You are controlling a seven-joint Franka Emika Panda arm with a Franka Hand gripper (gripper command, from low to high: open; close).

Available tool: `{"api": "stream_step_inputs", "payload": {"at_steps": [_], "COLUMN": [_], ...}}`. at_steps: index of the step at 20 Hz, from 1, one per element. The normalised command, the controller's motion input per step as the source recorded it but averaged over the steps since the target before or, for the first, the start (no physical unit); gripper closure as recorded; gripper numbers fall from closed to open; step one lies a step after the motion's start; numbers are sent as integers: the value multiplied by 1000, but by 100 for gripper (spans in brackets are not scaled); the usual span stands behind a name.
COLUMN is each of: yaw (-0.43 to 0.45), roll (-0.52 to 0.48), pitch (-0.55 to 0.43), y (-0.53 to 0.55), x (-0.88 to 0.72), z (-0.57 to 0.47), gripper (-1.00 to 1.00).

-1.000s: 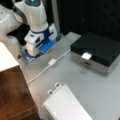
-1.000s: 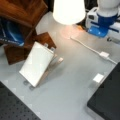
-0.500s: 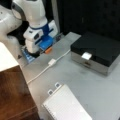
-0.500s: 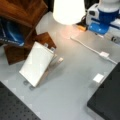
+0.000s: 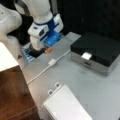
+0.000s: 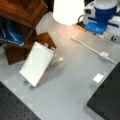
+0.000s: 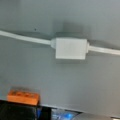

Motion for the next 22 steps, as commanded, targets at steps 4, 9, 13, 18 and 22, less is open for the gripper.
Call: {"api": "stream_step_inputs", "payload": {"at_steps": [4, 9, 13, 18, 22], "yaw": [70, 99, 68, 49, 20], "roll": [280, 298, 438, 396, 286], "pitch": [412, 321, 223, 78, 4], "y": [-36, 115, 233, 270, 221], "x": [713, 628, 623, 662, 637], "z": [339, 290, 166, -96, -266], "gripper": [-100, -100, -100, -100, -100]}}
